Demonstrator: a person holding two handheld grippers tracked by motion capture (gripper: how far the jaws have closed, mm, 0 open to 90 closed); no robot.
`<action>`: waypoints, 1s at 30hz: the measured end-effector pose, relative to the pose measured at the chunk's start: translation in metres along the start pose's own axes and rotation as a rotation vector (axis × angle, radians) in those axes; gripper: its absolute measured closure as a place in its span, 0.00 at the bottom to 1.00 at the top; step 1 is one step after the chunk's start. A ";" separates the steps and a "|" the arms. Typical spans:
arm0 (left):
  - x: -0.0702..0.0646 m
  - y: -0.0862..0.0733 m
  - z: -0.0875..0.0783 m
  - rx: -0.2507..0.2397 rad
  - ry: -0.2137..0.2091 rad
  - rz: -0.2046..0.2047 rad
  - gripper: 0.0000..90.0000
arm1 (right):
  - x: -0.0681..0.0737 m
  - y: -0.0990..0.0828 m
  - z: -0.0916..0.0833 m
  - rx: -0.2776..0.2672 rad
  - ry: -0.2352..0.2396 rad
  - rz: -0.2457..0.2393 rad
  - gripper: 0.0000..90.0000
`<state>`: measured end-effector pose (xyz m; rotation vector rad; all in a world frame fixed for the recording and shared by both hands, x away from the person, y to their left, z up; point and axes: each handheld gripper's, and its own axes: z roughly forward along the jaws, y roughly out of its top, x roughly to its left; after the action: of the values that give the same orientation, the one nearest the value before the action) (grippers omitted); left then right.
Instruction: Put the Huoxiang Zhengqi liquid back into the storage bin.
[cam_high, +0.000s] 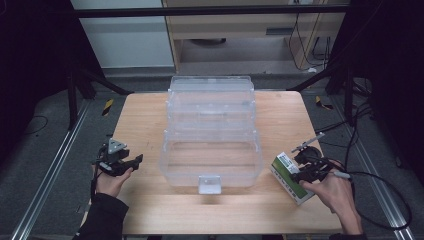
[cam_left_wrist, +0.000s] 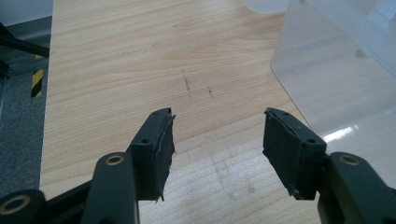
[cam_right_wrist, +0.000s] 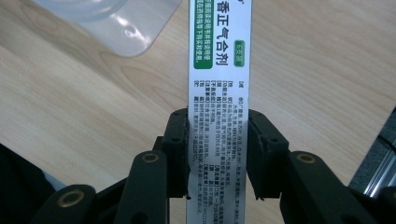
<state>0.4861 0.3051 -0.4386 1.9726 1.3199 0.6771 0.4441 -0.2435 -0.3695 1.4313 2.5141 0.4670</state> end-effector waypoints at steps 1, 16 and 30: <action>0.000 0.000 0.000 0.001 0.000 0.000 0.47 | -0.001 0.001 -0.002 -0.011 -0.007 0.003 0.71; 0.000 0.000 0.001 0.004 -0.002 0.001 0.47 | -0.003 0.019 -0.040 -0.204 -0.063 -0.009 0.71; 0.003 -0.001 0.000 0.000 0.001 -0.007 0.47 | 0.011 0.053 -0.070 -0.331 -0.017 -0.108 0.71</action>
<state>0.4864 0.3078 -0.4388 1.9669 1.3260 0.6749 0.4570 -0.2209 -0.2849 1.1642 2.3470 0.8019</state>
